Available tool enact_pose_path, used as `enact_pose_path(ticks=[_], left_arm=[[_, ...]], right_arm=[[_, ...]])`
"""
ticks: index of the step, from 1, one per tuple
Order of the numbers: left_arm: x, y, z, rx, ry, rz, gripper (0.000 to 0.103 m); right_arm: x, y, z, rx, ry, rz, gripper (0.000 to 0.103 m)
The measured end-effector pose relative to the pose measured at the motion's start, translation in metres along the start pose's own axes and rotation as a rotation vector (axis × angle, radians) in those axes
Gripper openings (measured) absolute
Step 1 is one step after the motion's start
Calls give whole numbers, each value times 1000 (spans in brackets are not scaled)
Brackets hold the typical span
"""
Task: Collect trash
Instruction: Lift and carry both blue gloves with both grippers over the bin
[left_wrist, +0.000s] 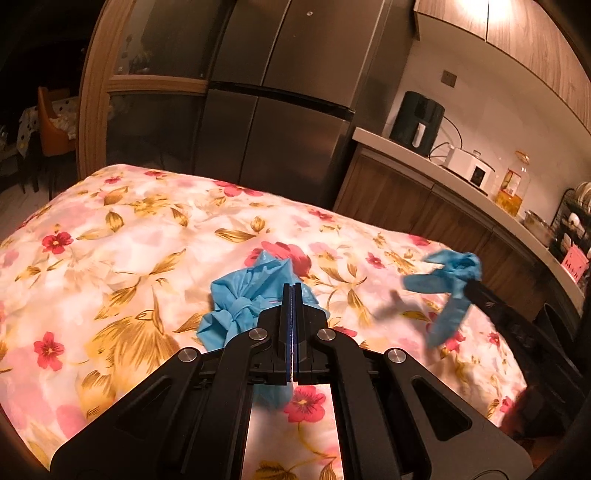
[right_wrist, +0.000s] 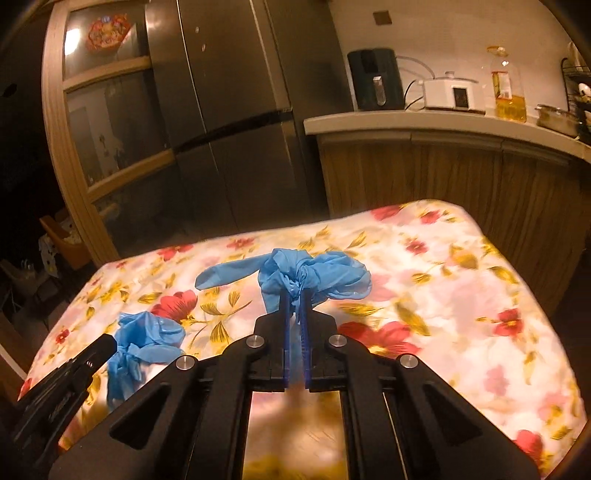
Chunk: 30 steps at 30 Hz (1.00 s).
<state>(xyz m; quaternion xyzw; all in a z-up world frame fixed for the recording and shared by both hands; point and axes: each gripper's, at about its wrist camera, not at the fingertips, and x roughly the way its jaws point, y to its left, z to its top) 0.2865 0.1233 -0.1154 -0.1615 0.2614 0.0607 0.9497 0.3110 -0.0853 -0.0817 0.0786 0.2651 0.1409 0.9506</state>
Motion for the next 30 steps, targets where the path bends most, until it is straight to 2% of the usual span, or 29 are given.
enact_pose_path(ticks=[5,6,7,9,11,14,17,19,21,24,30], left_arm=[[-2,5,2,-18,4,14,0],[0,5,2,-15,15,17,3],[2,5,1,-12,24,27,8],[8,4,1,-14,35,35,38],[13,8,3,-41,35,36,46],[20,10,6,-53,41,58,46],[35,14,3,-61,94,65,45],[42,17,1,-75,122,70,38],[44,22,0,-97,135,72,12],[42,25,-1,-114,129,56,4],[21,10,3,-55,66,48,1]], right_arm=[[-27,-14,-1,19,-29,8,6],[-31,-16,-2,22,-32,8,6],[-34,-17,-3,25,-34,8,6],[-39,-20,-4,25,-40,6,6],[-45,-23,-5,28,-49,6,6],[-52,-25,-4,35,-62,7,6],[-58,-25,-4,33,-75,6,6],[-59,-25,-4,28,-77,6,6],[-61,-24,-5,25,-76,7,6],[-65,-22,-7,18,-75,10,6],[-78,-23,-6,7,-83,14,6]])
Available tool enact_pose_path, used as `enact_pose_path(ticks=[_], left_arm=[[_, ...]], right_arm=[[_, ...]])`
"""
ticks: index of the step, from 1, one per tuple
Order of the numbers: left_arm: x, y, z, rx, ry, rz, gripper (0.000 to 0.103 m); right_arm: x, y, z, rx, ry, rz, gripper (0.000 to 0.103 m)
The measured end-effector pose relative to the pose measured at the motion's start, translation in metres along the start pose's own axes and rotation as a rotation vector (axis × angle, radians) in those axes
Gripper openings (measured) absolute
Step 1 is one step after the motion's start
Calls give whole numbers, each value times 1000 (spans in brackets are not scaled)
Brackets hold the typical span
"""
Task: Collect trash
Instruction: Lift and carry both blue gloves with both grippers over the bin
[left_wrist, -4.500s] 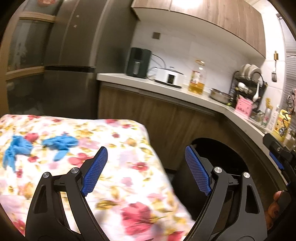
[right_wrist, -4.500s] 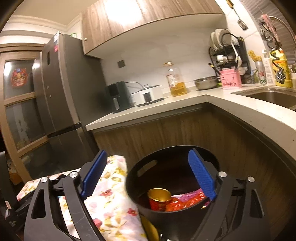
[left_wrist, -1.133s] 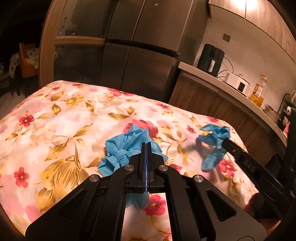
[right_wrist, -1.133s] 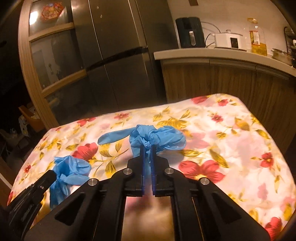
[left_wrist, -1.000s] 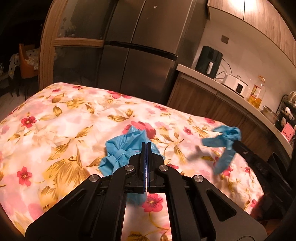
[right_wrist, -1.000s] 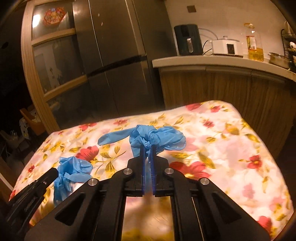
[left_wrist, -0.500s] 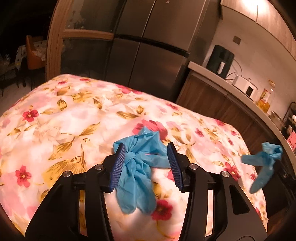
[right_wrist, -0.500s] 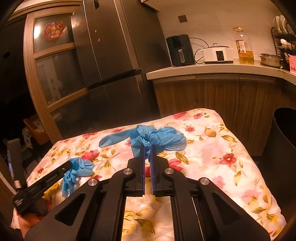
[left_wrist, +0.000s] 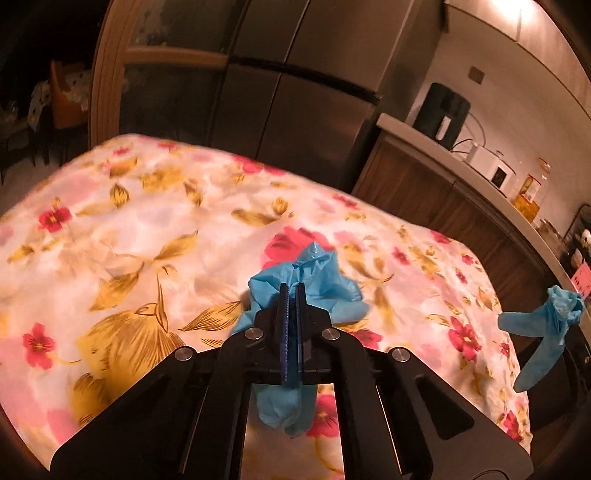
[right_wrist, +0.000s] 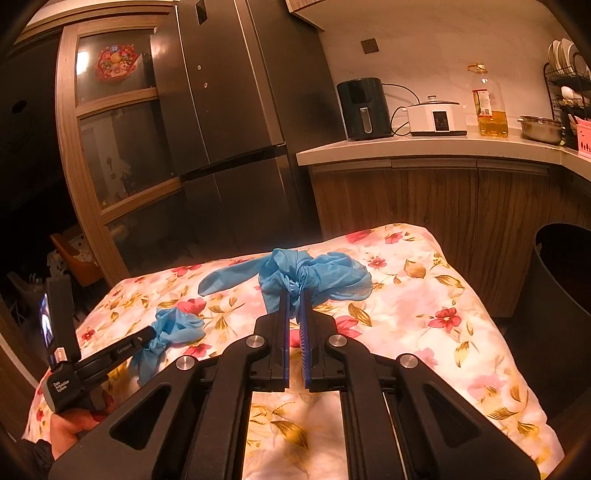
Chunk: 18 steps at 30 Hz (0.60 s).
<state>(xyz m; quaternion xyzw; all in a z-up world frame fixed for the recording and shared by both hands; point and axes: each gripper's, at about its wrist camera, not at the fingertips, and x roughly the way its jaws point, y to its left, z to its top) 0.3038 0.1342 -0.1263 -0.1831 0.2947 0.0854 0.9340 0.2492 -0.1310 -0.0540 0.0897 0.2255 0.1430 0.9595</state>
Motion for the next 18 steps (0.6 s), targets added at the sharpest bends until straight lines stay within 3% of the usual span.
enact_pose_path(ticks=[11,18], left_arm=[[-78,-52,-2,88,-122,-102,1],[-110,-98,-12,155,-151,-161,1]], right_arm=[[-41,-9,6,-17,-43,6,6],[-70,-27,9,-18,-72,-11,6]])
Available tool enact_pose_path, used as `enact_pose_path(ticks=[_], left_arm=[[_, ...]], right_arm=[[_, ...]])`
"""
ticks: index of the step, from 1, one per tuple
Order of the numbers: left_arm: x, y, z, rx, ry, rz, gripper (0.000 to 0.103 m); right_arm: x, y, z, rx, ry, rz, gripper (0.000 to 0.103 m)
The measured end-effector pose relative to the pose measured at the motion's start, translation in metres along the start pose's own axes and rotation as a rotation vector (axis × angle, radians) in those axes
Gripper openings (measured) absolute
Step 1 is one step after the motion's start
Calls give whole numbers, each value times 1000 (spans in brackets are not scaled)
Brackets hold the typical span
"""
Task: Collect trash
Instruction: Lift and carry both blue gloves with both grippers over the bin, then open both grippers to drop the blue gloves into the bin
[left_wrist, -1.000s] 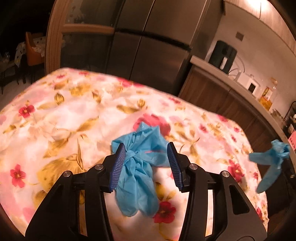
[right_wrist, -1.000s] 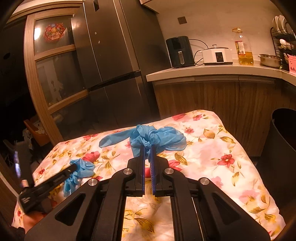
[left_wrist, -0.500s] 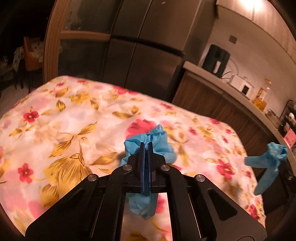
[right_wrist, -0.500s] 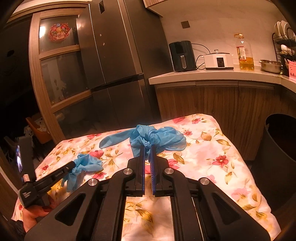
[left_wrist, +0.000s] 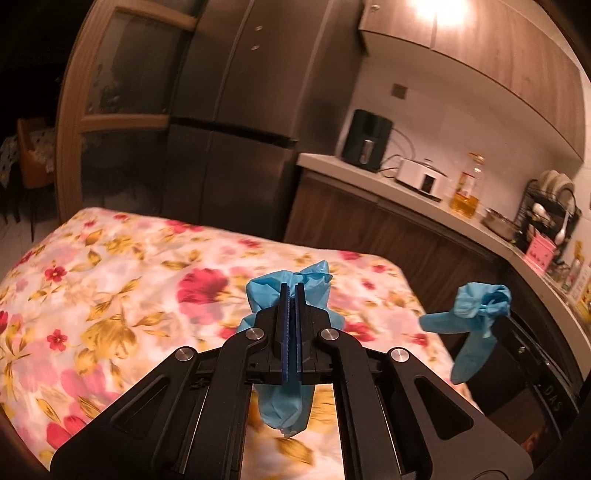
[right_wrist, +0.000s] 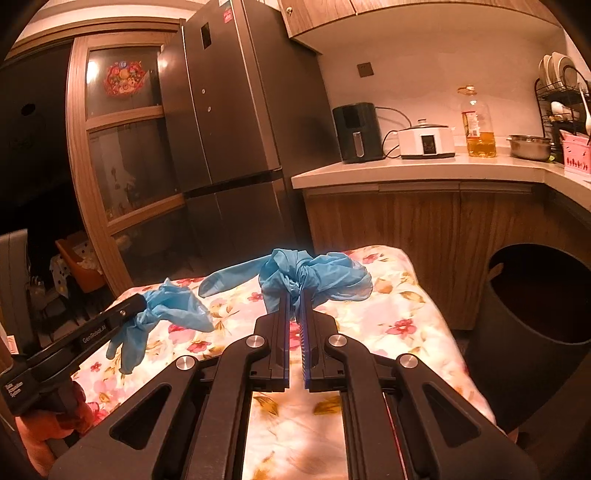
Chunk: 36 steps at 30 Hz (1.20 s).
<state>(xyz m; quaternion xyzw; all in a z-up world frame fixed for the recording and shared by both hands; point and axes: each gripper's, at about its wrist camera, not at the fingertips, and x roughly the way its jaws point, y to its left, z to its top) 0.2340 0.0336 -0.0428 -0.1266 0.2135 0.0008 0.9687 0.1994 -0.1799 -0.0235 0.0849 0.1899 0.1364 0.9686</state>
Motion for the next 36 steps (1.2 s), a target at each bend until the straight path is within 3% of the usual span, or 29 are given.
enact_pose_path(ticks=[18,28,36], left_arm=[[-8,-153,-8,152,-9,-210,1],[16,-247,-16,210,-5,-375,1],[52,-298,-31,242,29,-473,1]], right_arm=[[-61,-93,17,64,-105,-157,6],[-78,-172,31,130,-172,-336,6],[-66,-216,33,174,-169,-392,6]])
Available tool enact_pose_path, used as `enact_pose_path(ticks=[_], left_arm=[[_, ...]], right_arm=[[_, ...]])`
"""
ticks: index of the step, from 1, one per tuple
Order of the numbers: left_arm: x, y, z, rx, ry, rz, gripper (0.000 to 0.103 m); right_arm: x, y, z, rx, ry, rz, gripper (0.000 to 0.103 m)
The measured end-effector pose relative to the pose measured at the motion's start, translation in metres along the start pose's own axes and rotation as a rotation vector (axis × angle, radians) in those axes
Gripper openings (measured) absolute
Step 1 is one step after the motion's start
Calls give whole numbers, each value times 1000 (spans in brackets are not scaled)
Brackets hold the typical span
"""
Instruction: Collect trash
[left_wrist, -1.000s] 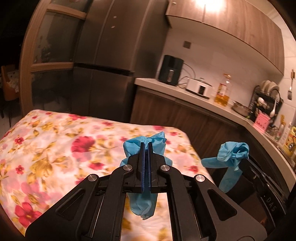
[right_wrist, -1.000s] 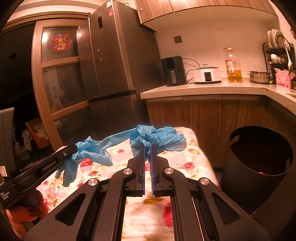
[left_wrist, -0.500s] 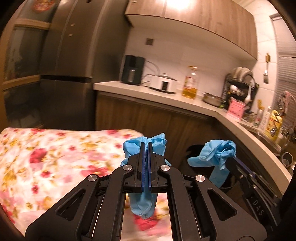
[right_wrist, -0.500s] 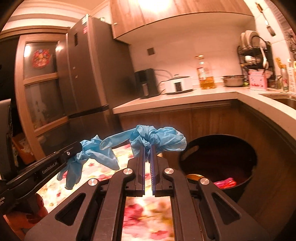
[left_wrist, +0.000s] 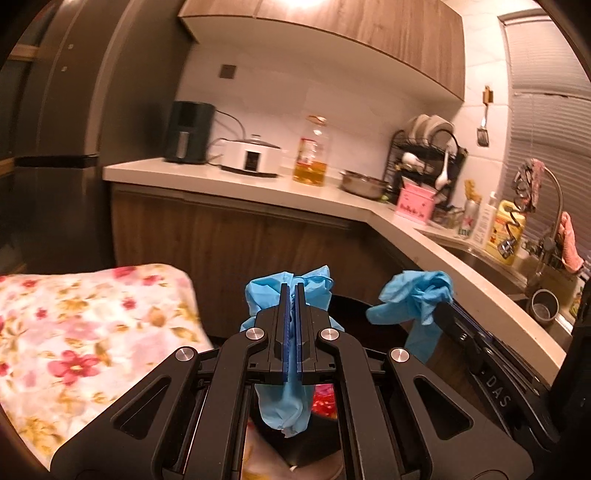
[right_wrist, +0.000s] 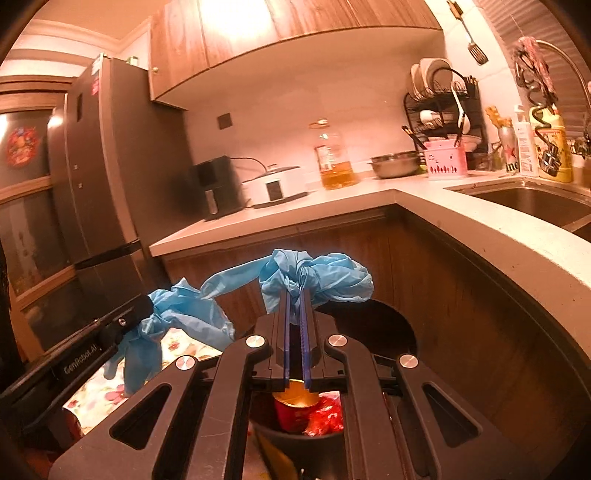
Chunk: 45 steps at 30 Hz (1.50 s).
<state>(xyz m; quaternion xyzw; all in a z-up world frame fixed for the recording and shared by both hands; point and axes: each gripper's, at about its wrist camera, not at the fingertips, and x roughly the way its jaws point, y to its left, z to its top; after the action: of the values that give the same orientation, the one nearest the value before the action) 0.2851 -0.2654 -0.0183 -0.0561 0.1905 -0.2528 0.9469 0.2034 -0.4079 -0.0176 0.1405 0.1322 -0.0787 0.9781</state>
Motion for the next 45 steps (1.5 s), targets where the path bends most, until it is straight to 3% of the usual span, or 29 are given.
enact_pose_path(ticks=[10,13,16,18,22,24,25,29,37,45], left_arm=[[39,-6,-7,8,46,-65,5],[44,-4,-9,1,62,-79,10],[43,-3,-12,4,62,-67,25],[39,0,-12,-8,57,-56,43],[21,9,-16,3,36,20,63],[9,14,-19,11,30,66,73],[1,18,-20,11,26,91,75],[-31,36,-27,1,20,184,83],[-96,68,-40,-23,37,321,88],[-168,82,-55,-24,2,403,96]], right_arm=[[26,-17,-4,14,33,-2,7],[28,-21,-5,24,41,-5,20],[27,-24,-7,27,50,-18,23],[26,-24,-8,29,57,-28,29],[18,-18,-12,15,65,-24,57],[12,-11,-15,2,73,-19,64],[9,-8,-16,-4,77,-18,71],[-6,11,-21,-41,96,-19,85],[-44,45,-31,-107,108,-38,97],[-91,78,-40,-171,80,-55,97]])
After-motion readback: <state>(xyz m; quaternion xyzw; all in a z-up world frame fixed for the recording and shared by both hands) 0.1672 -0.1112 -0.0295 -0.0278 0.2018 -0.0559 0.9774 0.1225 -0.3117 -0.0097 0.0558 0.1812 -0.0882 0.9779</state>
